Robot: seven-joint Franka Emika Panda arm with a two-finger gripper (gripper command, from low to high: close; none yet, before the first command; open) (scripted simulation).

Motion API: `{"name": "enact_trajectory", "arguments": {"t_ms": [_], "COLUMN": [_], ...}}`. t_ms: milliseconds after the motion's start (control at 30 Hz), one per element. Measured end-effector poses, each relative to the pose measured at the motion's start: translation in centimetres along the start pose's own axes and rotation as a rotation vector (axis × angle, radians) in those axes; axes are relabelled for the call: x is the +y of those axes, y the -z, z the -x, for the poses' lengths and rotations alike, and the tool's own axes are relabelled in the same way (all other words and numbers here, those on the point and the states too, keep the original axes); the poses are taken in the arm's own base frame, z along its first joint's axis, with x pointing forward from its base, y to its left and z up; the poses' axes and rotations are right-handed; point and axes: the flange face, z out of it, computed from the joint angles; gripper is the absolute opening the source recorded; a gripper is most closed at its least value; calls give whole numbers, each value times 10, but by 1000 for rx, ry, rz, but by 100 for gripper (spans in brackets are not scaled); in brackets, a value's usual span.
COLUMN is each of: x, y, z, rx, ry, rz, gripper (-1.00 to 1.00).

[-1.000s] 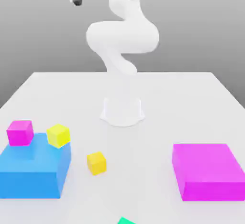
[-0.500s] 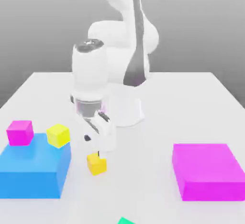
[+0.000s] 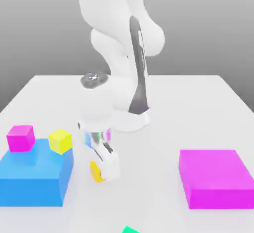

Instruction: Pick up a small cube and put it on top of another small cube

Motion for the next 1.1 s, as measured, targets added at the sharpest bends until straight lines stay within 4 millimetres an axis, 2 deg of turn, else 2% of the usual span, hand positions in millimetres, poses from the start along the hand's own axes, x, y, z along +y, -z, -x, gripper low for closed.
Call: {"name": "enact_trajectory", "arguments": {"t_ms": [233,433,500,733,867,1100], "x": [-5,-1,-7,-80,-121,-183], "y": [32,63,67,80,89,106], "z": [-1,0,8,52,78,136], "rx": [-7,-1,5,44,51,25], "ry": [3,2,88,481,648,919], "rz": [-4,0,-10,-24,-18,-6], "gripper": [-100,-100,-100,-100,-100,-100]}}
